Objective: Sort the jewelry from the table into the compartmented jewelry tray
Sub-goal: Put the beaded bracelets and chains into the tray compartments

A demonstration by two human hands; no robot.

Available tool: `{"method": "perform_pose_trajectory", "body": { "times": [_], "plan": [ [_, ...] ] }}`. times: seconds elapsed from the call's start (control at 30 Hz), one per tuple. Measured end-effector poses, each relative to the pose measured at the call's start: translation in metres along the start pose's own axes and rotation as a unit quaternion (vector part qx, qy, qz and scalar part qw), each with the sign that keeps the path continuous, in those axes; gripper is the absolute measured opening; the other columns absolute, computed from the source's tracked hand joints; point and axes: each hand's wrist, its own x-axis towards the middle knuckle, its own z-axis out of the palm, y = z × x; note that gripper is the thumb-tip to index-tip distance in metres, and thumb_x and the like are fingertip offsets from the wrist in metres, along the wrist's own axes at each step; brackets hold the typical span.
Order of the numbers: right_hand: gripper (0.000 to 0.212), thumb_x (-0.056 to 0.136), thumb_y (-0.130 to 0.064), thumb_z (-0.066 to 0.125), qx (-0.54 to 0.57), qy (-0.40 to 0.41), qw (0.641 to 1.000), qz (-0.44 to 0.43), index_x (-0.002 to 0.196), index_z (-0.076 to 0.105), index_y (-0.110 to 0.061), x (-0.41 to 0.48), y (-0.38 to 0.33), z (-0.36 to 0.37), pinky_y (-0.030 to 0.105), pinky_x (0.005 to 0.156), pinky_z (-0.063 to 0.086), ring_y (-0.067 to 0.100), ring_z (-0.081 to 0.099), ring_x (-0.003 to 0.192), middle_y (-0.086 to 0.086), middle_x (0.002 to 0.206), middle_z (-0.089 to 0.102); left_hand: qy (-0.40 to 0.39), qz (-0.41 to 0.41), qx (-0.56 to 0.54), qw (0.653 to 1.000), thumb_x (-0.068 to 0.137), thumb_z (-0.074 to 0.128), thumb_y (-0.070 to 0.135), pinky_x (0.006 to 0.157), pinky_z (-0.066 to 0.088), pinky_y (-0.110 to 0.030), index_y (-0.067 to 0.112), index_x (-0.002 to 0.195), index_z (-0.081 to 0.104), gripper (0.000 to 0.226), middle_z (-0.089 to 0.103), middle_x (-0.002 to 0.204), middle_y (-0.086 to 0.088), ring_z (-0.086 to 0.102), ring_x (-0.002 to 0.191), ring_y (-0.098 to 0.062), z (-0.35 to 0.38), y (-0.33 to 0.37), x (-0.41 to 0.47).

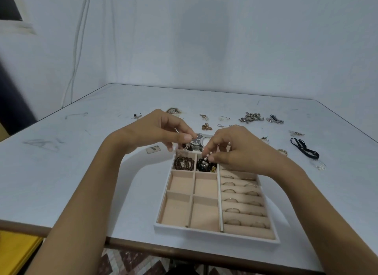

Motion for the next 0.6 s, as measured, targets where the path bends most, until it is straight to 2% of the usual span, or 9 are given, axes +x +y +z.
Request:
{"method": "perform_pose_trajectory", "body": {
  "times": [0.07,0.17,0.23,0.3,0.47,0.6],
  "plan": [
    [0.014,0.080,-0.010,0.073,0.008,-0.002,1.000,0.003,0.090,0.077,-0.018,-0.0003,-0.0007,0.0002,0.014,0.055,0.037,0.008,0.052,0.063,0.000,0.078,0.067,0.002,-0.005,0.025,1.000,0.078,0.073,0.023,0.059,0.041,-0.020,0.020,0.092,0.076,0.015,0.071,0.090,-0.015,0.053,0.070,-0.012,0.0003,-0.0016,0.0005],
    [0.013,0.078,-0.010,0.075,0.015,0.007,1.000,0.007,0.085,0.076,-0.020,-0.0003,-0.0010,0.0012,0.011,0.054,0.037,0.003,0.050,0.058,-0.009,0.070,0.063,-0.014,-0.006,0.034,0.999,0.074,0.075,0.029,0.071,0.040,-0.025,0.025,0.089,0.077,0.016,0.070,0.090,-0.016,0.053,0.076,-0.022,-0.0014,-0.0039,0.0002],
    [0.013,0.076,-0.010,0.077,0.016,0.007,1.000,0.005,0.083,0.075,-0.022,0.0003,-0.0009,0.0022,0.010,0.054,0.037,0.001,0.050,0.056,-0.009,0.069,0.062,-0.034,-0.006,0.035,0.999,0.073,0.076,0.025,0.075,0.043,-0.014,0.023,0.088,0.077,0.015,0.072,0.079,-0.006,0.060,0.075,-0.013,-0.0016,-0.0033,-0.0002],
    [0.014,0.074,-0.011,0.079,0.016,0.007,1.000,0.000,0.080,0.074,-0.022,0.0010,-0.0008,0.0036,0.010,0.053,0.036,0.001,0.049,0.054,-0.009,0.068,0.063,-0.056,-0.004,0.047,0.997,0.073,0.078,0.019,0.067,0.041,-0.008,0.018,0.086,0.077,0.013,0.067,0.068,0.005,0.056,0.066,-0.003,-0.0002,-0.0025,0.0001],
    [0.016,0.070,-0.011,0.081,0.029,0.020,0.999,-0.009,0.076,0.072,-0.022,0.0012,0.0012,0.0051,0.012,0.052,0.037,0.001,0.049,0.053,-0.004,0.068,0.069,-0.089,-0.003,0.076,0.993,0.071,0.080,0.020,0.062,0.036,-0.010,0.022,0.082,0.077,0.012,0.059,0.070,-0.004,0.044,0.062,-0.004,0.0016,-0.0034,-0.0005],
    [0.012,0.070,-0.014,0.082,0.015,0.018,0.999,-0.022,0.077,0.074,-0.020,0.0007,0.0015,0.0048,0.015,0.055,0.039,0.002,0.049,0.056,-0.007,0.067,0.067,-0.099,0.002,0.095,0.991,0.071,0.081,0.019,0.067,0.037,-0.015,0.025,0.083,0.077,0.014,0.058,0.071,-0.004,0.044,0.064,-0.004,0.0027,-0.0049,0.0007]
  ]
}}
